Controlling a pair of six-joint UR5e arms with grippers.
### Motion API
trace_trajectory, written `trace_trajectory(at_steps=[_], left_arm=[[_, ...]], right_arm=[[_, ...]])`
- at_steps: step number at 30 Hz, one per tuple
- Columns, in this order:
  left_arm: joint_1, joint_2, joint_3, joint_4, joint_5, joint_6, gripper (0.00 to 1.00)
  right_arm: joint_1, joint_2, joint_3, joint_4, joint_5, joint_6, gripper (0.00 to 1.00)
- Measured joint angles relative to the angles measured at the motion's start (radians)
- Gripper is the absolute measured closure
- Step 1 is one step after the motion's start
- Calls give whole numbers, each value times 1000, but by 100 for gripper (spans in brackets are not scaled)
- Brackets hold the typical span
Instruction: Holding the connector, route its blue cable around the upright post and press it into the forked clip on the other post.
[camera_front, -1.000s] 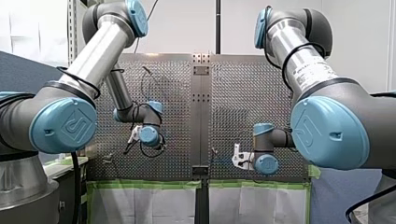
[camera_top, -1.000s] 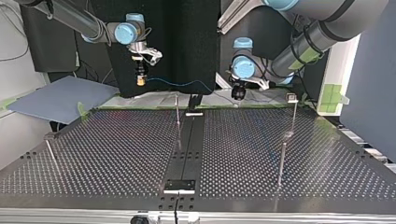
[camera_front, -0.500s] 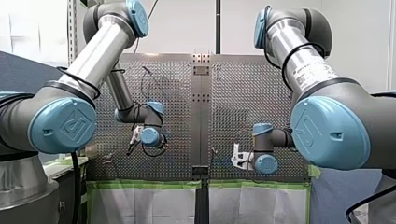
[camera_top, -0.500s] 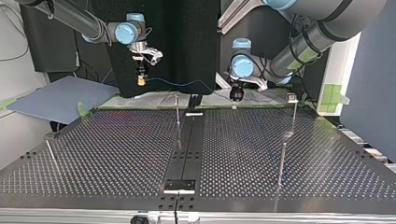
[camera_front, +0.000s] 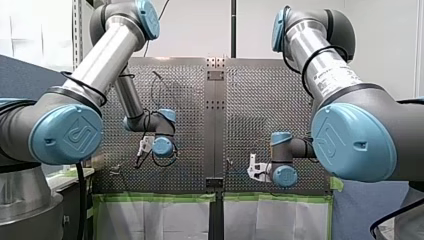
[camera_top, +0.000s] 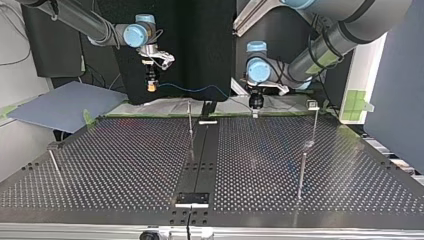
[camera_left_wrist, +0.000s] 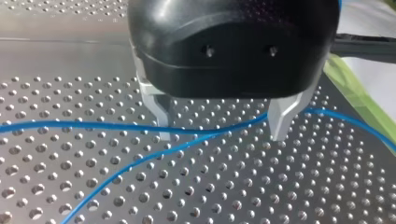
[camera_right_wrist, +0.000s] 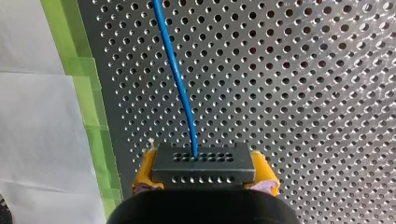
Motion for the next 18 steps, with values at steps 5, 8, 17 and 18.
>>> trace_trajectory(at_steps=[5, 8, 17, 18], left_arm=[[-9, 0, 2, -4, -2, -1, 1], [-13, 0, 4, -7, -2, -2, 1], [-26, -21, 22, -29, 17, -35, 1], [-29, -28, 28, -34, 15, -39, 1]], right_arm=[[3, 0, 0, 1, 0, 0, 100], [4, 0, 0, 3, 0, 0, 100], [11, 0, 0, 5, 0, 5, 100], [11, 0, 0, 5, 0, 6, 100]])
